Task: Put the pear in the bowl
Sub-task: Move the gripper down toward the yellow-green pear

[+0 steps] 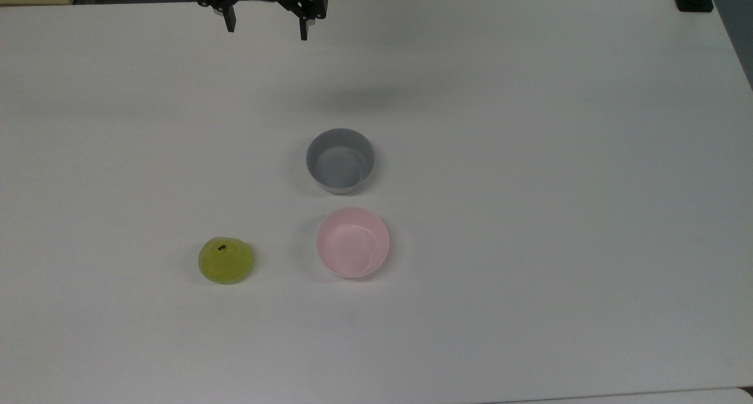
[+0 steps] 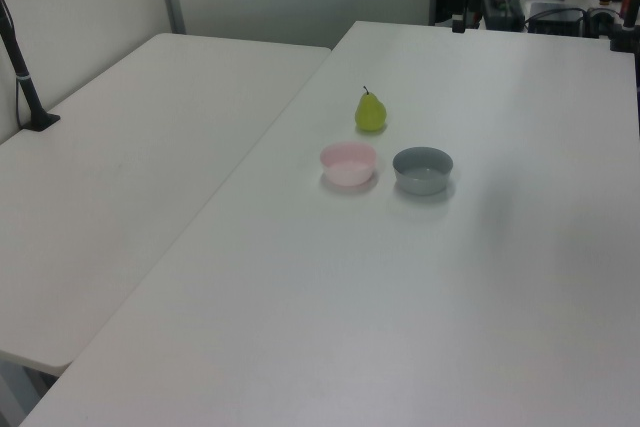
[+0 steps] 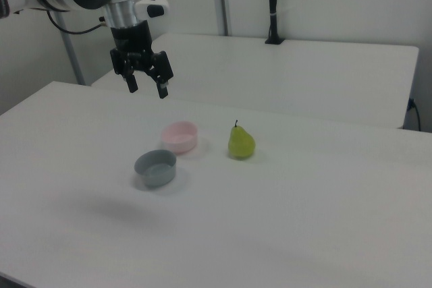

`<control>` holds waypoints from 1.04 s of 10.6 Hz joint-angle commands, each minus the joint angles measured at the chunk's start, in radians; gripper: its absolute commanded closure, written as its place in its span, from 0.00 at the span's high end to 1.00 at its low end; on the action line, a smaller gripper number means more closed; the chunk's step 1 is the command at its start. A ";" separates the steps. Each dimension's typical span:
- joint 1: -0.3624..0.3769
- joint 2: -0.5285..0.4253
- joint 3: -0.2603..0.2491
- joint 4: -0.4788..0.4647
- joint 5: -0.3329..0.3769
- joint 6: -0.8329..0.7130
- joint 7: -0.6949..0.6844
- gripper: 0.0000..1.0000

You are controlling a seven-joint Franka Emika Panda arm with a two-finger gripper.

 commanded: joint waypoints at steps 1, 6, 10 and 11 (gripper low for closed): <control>0.012 -0.014 -0.005 -0.016 -0.008 0.000 -0.021 1.00; 0.004 -0.007 -0.005 -0.018 -0.007 0.009 -0.024 1.00; -0.053 0.032 -0.008 -0.013 -0.002 0.090 -0.119 1.00; -0.065 0.052 -0.008 -0.013 -0.002 0.124 -0.119 1.00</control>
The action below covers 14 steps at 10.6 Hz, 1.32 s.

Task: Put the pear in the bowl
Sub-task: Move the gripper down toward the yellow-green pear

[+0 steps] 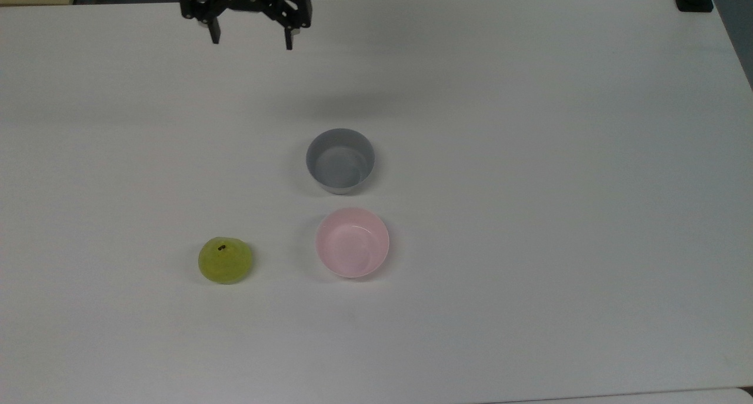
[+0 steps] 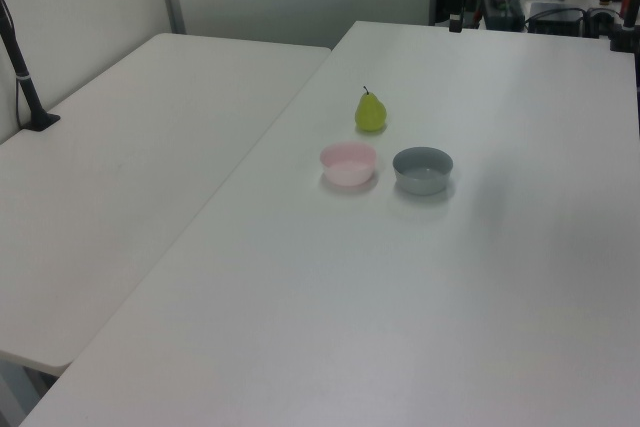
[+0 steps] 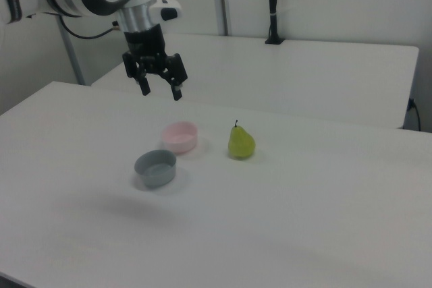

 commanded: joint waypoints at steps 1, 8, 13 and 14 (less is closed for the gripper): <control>-0.042 0.057 -0.007 -0.009 -0.002 0.126 -0.045 1.00; -0.110 0.344 -0.007 -0.009 0.004 0.559 -0.016 1.00; -0.108 0.453 -0.002 -0.009 0.007 0.774 0.019 1.00; -0.107 0.470 -0.001 -0.009 0.006 0.811 0.043 1.00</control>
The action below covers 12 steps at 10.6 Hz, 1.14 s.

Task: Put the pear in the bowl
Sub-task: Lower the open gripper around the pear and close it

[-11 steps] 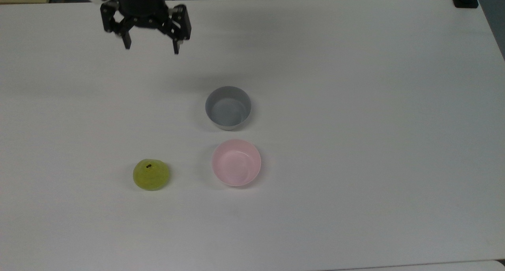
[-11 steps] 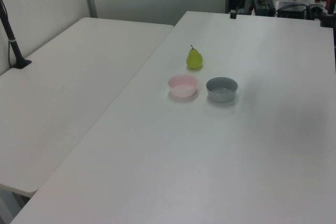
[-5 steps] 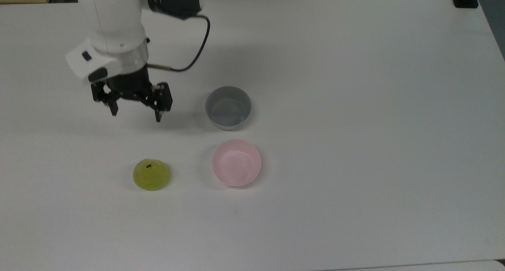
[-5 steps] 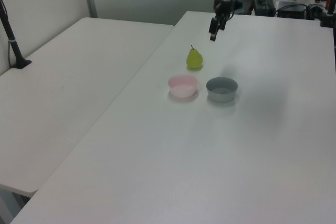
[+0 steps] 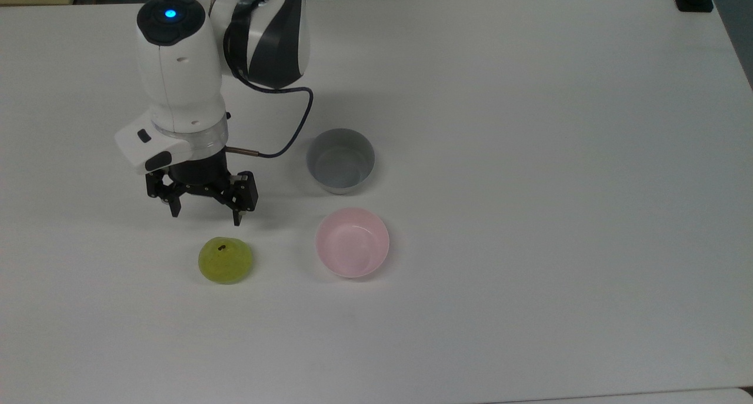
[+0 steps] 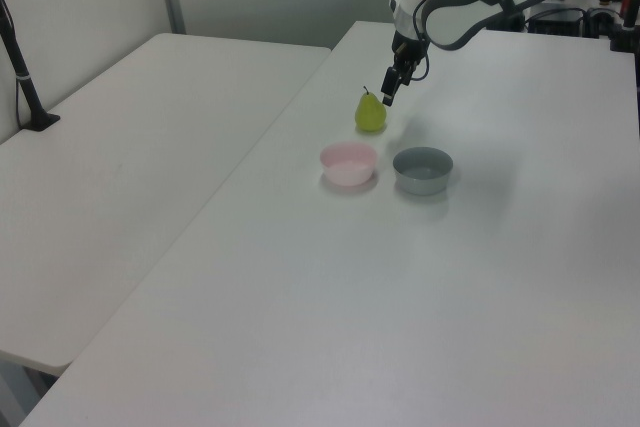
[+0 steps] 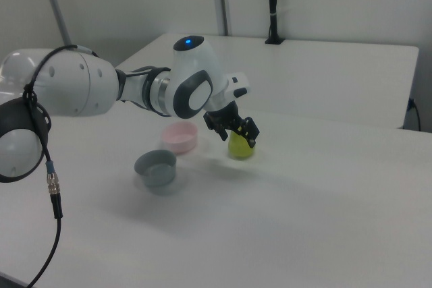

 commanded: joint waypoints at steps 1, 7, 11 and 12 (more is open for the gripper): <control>0.010 0.047 0.004 0.003 0.001 0.118 0.074 1.00; 0.019 0.111 0.006 0.002 -0.002 0.279 0.095 1.00; 0.021 0.127 0.006 0.002 -0.013 0.359 0.157 0.88; 0.022 0.128 0.004 0.002 -0.016 0.365 0.157 0.76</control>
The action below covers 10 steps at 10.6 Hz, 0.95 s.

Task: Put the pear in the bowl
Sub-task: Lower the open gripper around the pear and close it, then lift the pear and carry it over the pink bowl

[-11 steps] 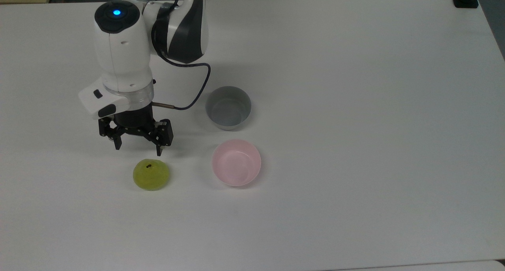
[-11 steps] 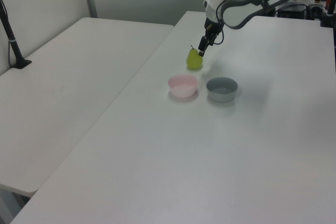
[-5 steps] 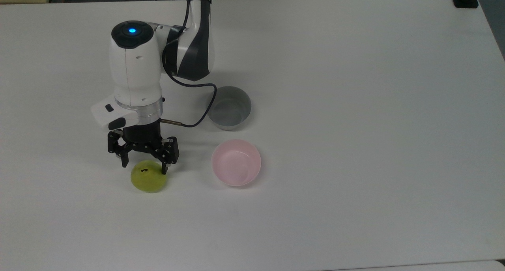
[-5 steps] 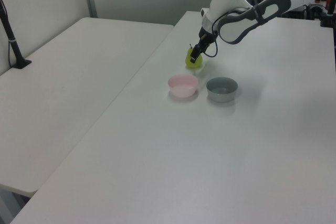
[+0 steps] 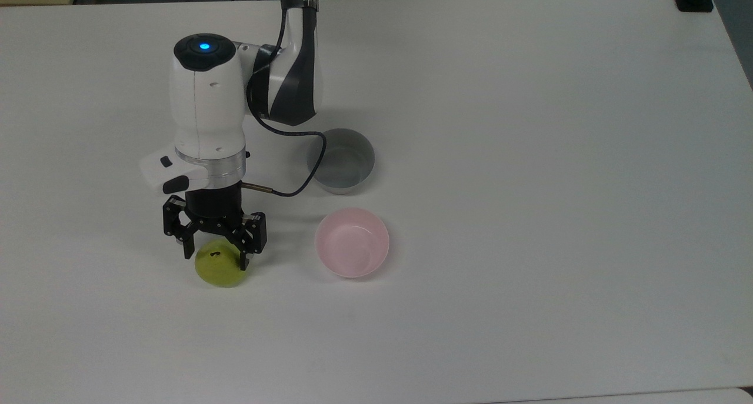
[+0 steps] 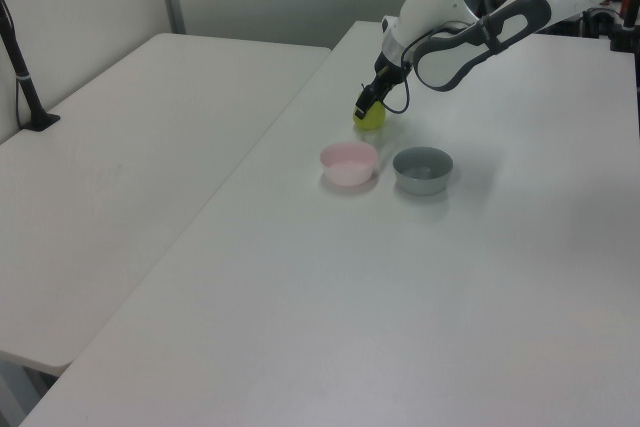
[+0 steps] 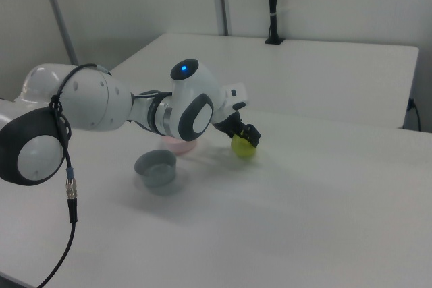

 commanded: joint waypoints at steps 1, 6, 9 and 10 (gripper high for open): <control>0.019 0.010 -0.006 0.001 -0.021 0.045 0.034 0.62; 0.013 -0.052 -0.006 -0.008 -0.080 0.014 0.032 0.46; 0.013 -0.155 -0.005 -0.010 -0.078 -0.146 0.032 0.46; 0.019 -0.181 -0.005 -0.010 -0.072 -0.192 0.035 0.46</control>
